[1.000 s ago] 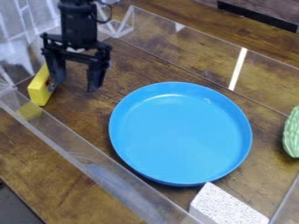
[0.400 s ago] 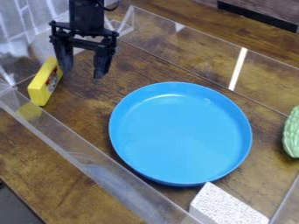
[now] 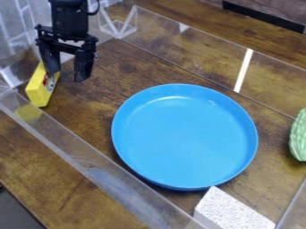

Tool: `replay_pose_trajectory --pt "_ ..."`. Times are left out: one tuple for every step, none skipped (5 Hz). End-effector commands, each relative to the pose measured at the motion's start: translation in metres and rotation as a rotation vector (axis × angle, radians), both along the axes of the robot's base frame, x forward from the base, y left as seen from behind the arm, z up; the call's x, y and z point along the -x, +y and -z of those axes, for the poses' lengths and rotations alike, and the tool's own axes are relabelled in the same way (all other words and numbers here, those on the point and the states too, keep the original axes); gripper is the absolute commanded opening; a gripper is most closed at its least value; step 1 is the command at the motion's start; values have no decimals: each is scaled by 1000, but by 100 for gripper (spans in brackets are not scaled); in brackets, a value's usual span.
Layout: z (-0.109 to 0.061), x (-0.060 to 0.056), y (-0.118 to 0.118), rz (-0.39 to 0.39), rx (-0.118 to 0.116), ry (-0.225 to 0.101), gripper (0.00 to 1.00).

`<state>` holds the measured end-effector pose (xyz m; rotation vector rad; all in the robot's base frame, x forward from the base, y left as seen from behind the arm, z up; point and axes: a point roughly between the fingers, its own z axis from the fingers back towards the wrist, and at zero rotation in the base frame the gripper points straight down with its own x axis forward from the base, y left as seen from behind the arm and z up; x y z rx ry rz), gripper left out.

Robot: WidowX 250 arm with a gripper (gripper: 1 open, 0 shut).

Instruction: Put the yellow block in the blue tray

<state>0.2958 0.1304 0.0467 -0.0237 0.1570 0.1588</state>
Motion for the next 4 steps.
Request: replay_pose_trajectory --pt "-11 -8 20 12 -28 -49 100" --pt "-14 -7 20 37 -31 -47 100" --pt "-15 -6 19 57 -36 -43 100" --pt "-9 -2 16 49 -42 -39 100"
